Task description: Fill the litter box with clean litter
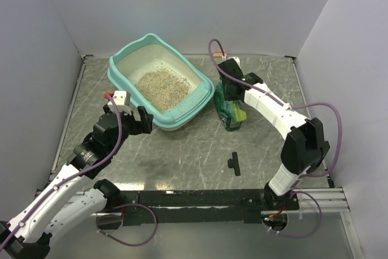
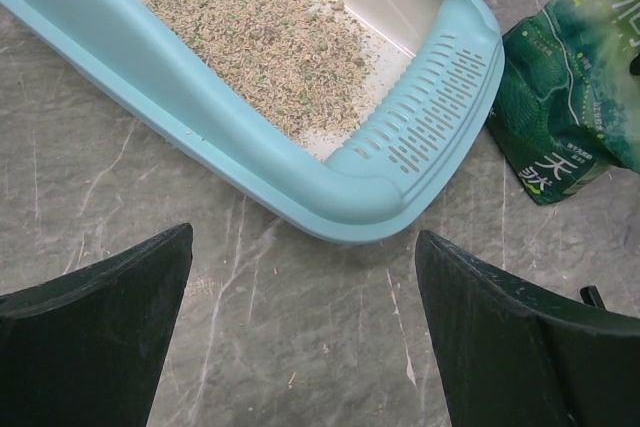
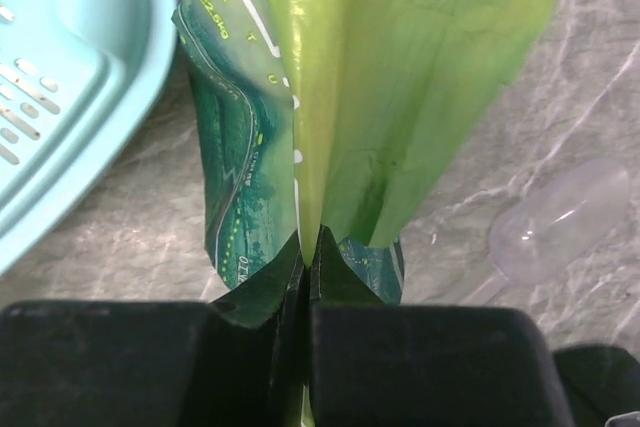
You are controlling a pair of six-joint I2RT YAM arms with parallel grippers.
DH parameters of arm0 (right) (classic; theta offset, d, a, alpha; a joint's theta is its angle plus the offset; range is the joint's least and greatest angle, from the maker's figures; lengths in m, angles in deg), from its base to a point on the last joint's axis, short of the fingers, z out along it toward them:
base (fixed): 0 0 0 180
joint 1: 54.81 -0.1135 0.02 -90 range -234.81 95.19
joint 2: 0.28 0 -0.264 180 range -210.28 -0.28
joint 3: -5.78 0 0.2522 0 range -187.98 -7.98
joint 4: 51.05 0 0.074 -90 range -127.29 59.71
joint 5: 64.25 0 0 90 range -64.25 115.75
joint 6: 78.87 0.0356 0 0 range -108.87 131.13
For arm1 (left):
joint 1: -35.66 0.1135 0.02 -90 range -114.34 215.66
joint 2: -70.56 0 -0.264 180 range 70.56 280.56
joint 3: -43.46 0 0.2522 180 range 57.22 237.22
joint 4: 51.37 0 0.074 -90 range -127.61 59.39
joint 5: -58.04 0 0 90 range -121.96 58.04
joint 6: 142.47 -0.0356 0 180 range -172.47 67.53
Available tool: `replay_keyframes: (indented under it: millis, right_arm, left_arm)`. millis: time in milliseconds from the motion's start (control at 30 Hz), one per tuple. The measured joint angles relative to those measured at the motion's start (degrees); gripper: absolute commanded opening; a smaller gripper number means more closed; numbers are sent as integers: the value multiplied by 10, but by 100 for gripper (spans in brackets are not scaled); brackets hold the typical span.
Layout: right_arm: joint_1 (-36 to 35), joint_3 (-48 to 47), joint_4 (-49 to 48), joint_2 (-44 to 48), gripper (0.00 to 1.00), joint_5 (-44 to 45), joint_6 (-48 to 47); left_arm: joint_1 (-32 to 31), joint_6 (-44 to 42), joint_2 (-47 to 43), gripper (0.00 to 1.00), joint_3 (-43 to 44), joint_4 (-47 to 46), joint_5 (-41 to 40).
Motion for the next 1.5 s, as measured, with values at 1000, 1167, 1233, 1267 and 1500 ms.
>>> replay_keyframes:
  millis: [1000, 1167, 1233, 1267, 1500]
  right_arm:
    - [-262, -61, 202, 239, 0, -296, -217]
    - [-283, -33, 199, 239, 0, -334, -243]
    - [-285, -17, 182, 232, 0, -342, -253]
    - [-285, -7, 167, 228, 0, -345, -259]
    - [-285, 43, 53, 160, 0, -360, -288]
  left_arm:
    - [0, -9, -99, 97, 1, 4, -80]
    - [1, -8, -121, 97, 1, 3, -93]
    - [1, -8, -121, 97, 1, 4, -93]
    - [2, -8, -121, 97, 1, 4, -93]
    - [3, -9, -113, 97, 1, 4, -92]
